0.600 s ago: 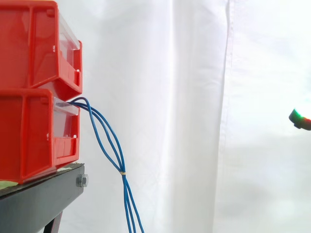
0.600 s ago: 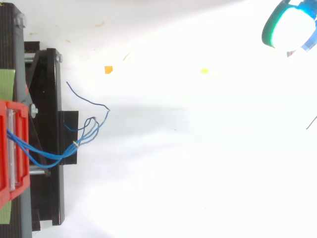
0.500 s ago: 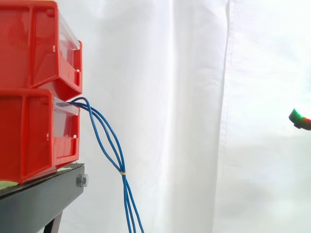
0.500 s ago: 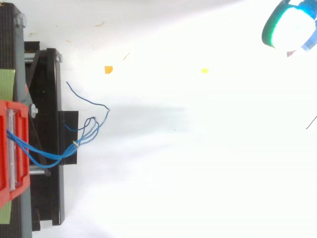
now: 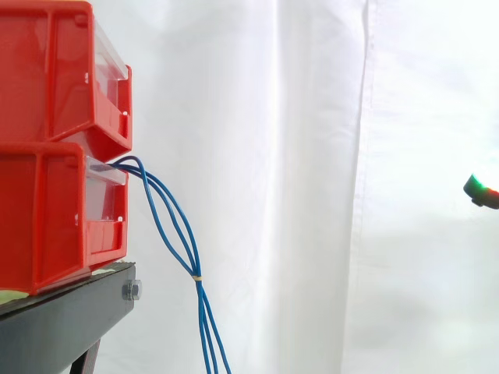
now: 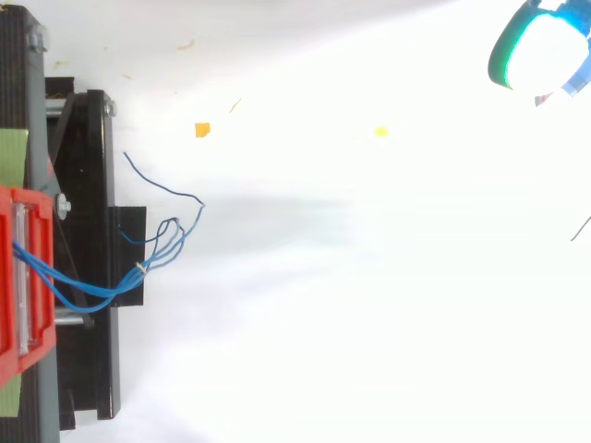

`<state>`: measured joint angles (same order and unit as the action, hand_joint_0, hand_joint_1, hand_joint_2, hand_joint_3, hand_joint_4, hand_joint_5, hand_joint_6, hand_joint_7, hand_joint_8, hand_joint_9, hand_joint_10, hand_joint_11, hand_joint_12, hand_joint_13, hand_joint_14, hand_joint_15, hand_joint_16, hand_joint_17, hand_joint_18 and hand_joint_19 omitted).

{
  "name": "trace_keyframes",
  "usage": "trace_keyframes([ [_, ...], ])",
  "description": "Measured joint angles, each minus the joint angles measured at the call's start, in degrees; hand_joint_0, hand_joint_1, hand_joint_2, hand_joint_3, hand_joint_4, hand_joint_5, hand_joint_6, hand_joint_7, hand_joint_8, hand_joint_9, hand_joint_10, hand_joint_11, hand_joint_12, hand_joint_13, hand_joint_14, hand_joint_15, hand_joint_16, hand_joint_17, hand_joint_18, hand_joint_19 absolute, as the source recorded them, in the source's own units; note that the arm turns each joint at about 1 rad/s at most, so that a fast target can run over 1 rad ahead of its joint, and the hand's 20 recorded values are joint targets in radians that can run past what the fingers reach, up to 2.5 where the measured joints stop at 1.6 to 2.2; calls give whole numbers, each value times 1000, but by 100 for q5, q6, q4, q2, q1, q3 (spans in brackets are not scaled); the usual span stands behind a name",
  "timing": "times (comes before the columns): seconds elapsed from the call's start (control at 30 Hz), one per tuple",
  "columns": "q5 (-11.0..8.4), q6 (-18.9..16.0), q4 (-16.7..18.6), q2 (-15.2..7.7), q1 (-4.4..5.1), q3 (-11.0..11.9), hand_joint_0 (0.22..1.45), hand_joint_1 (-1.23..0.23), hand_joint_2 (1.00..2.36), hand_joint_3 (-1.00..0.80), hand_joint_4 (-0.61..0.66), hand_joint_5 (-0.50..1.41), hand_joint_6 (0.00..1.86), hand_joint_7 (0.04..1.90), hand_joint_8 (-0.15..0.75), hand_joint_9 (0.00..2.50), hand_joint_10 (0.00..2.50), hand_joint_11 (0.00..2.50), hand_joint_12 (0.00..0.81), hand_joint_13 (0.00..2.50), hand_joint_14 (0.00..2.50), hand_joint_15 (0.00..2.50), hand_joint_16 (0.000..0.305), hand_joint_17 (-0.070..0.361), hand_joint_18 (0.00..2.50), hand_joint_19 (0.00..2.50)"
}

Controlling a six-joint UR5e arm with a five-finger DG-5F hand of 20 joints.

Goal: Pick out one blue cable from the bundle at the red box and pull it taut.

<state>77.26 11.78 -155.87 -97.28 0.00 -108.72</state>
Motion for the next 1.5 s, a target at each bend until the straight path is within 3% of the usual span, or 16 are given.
trace_keyframes([
  [0.57, -40, -23, -15, -1, -3, 2, 483, -619, 1006, -428, 163, -154, 503, 833, 215, 856, 11, 272, 293, 801, 16, 396, 46, 104, 741, 656],
  [0.67, -275, -65, -35, -4, 4, 64, 483, -619, 1004, -427, 159, -153, 503, 833, 217, 854, 11, 275, 293, 803, 16, 397, 46, 105, 741, 654],
  [0.9, -1190, 257, -3, -8, 74, 270, 483, -618, 1005, -427, 162, -151, 503, 832, 217, 857, 11, 277, 291, 802, 16, 386, 46, 104, 742, 655],
  [0.97, -1274, 354, 103, -9, 95, 289, 483, -618, 1005, -428, 166, -151, 503, 831, 215, 858, 12, 270, 291, 803, 16, 393, 46, 104, 741, 655],
  [1.13, -1240, 426, 367, -28, 114, 298, 483, -617, 1005, -424, 162, -150, 503, 832, 215, 860, 11, 282, 293, 803, 16, 395, 46, 104, 742, 664],
  [1.23, -1169, 388, 416, -170, 111, 343, 483, -618, 1005, -427, 163, -150, 503, 828, 213, 862, 10, 279, 293, 801, 16, 397, 46, 104, 743, 654],
  [1.33, -1025, 196, 408, -454, 81, 476, 484, -617, 1005, -428, 163, -150, 503, 832, 215, 857, 11, 277, 292, 804, 17, 393, 46, 104, 743, 656],
  [1.5, -755, -73, 265, -1045, 49, 937, 484, -617, 1005, -427, 165, -150, 503, 833, 215, 860, 10, 271, 294, 805, 17, 392, 46, 104, 744, 663],
])
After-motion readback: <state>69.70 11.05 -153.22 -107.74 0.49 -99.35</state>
